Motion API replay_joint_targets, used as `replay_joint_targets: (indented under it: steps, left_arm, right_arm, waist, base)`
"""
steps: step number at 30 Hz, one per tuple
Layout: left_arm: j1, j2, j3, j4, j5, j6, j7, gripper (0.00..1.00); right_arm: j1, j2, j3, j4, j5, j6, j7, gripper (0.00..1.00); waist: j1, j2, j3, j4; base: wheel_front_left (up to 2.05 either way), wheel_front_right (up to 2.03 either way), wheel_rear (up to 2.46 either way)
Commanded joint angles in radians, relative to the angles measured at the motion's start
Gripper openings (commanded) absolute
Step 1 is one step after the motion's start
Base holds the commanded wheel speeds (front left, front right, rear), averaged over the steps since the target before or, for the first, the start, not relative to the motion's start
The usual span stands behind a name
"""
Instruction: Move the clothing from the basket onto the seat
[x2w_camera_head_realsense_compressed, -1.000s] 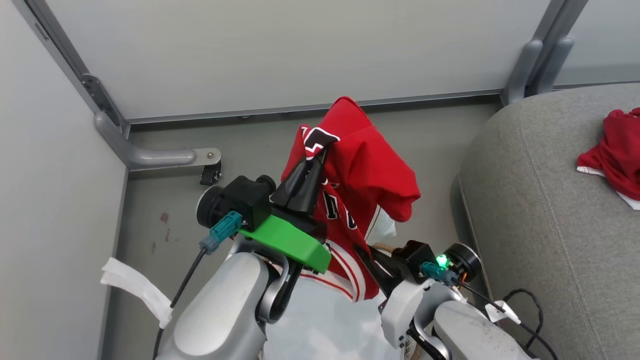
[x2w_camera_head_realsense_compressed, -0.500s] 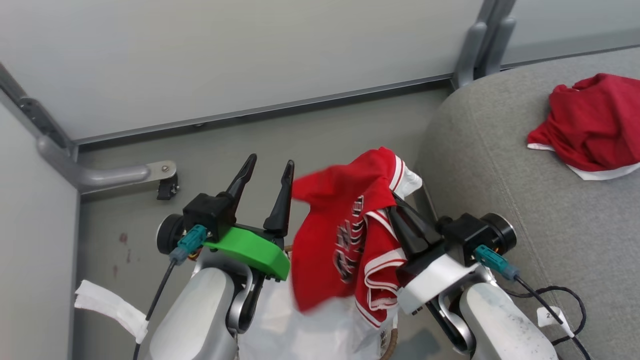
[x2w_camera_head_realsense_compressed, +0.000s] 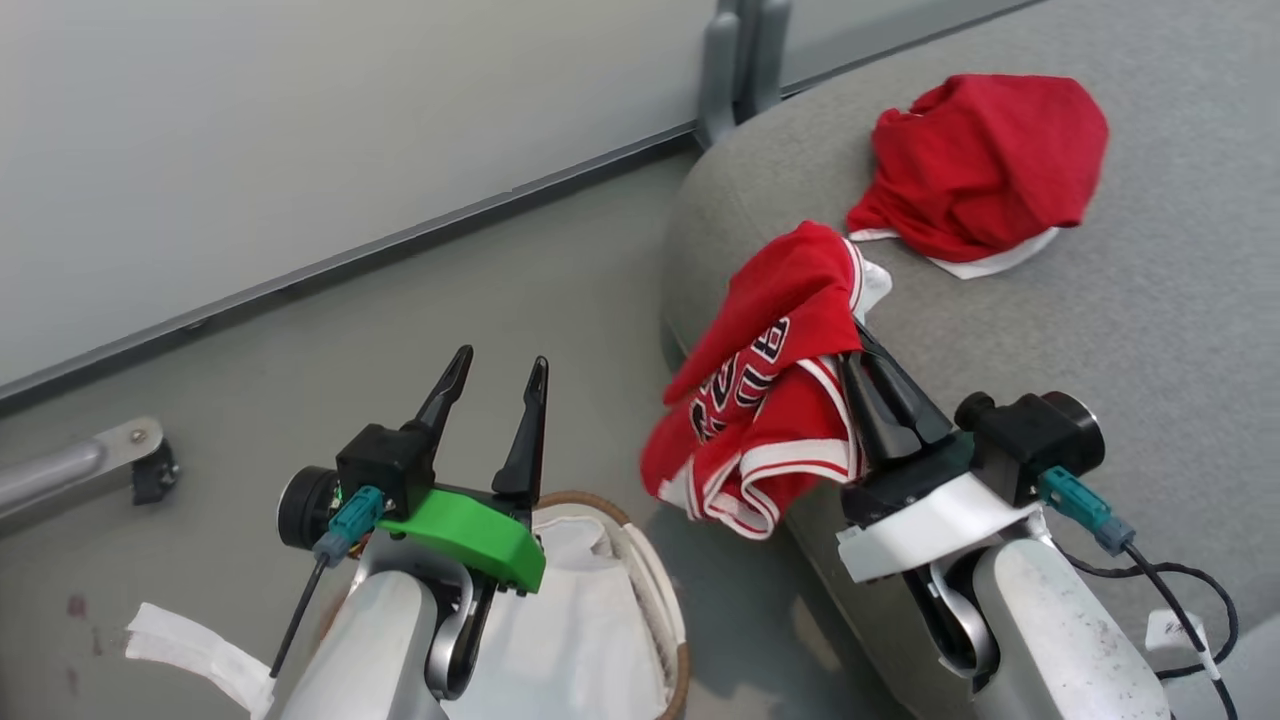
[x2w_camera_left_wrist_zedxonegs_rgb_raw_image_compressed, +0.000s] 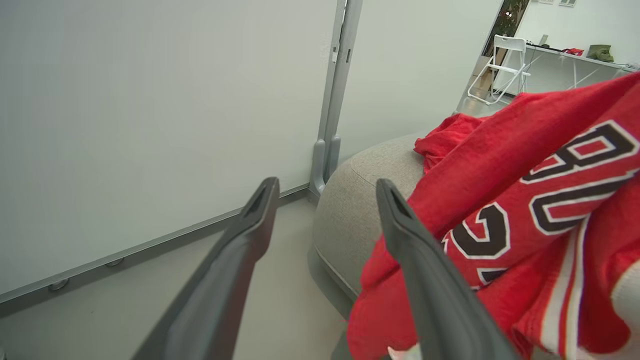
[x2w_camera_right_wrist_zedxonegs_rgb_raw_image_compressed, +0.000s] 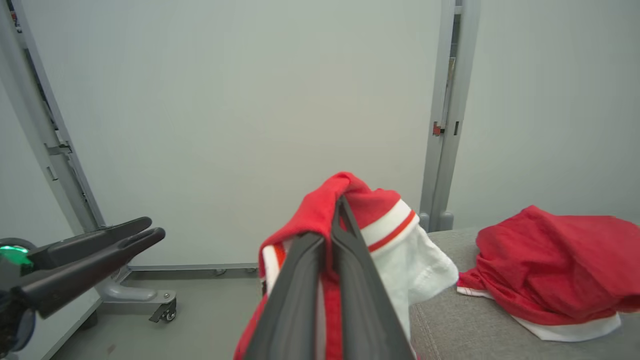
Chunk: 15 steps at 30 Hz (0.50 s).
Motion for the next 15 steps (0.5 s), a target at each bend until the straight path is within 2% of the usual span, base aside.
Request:
replay_joint_targets:
  steps: [1, 2, 9, 15]
  left_arm:
    - [0.011, 0.005, 0.006, -0.002, 0.01, -0.004, -0.001, 1.0]
    - [0.014, 0.004, 0.009, -0.003, 0.009, -0.005, -0.001, 1.0]
    - [-0.042, -0.002, -0.08, 0.029, -0.011, -0.01, -0.001, 1.0]
    - [-0.092, -0.002, -0.166, 0.053, -0.043, -0.01, -0.001, 1.0]
  right_arm:
    - [0.008, -0.003, -0.007, -0.013, -0.006, -0.001, -0.003, 0.0]
    - [0.009, -0.002, -0.014, -0.017, -0.008, -0.001, -0.003, 0.0]
    - [0.025, -0.002, -0.131, -0.084, -0.061, -0.001, -0.002, 0.0]
    - [-0.048, -0.061, -0.192, -0.161, -0.111, -0.001, -0.003, 0.0]
  waist:
    - [0.0, -0.0001, 0.018, -0.153]
    - [0.0, -0.0001, 0.018, -0.176]
    - [0.0, -0.0001, 0.052, -0.207]
    - [0.0, -0.0001, 0.089, -0.217]
  base:
    - [0.0, 0.0, 0.0]
    - [0.0, 0.0, 0.0]
    - [0.0, 0.0, 0.0]
    - [0.01, 0.01, 0.01]
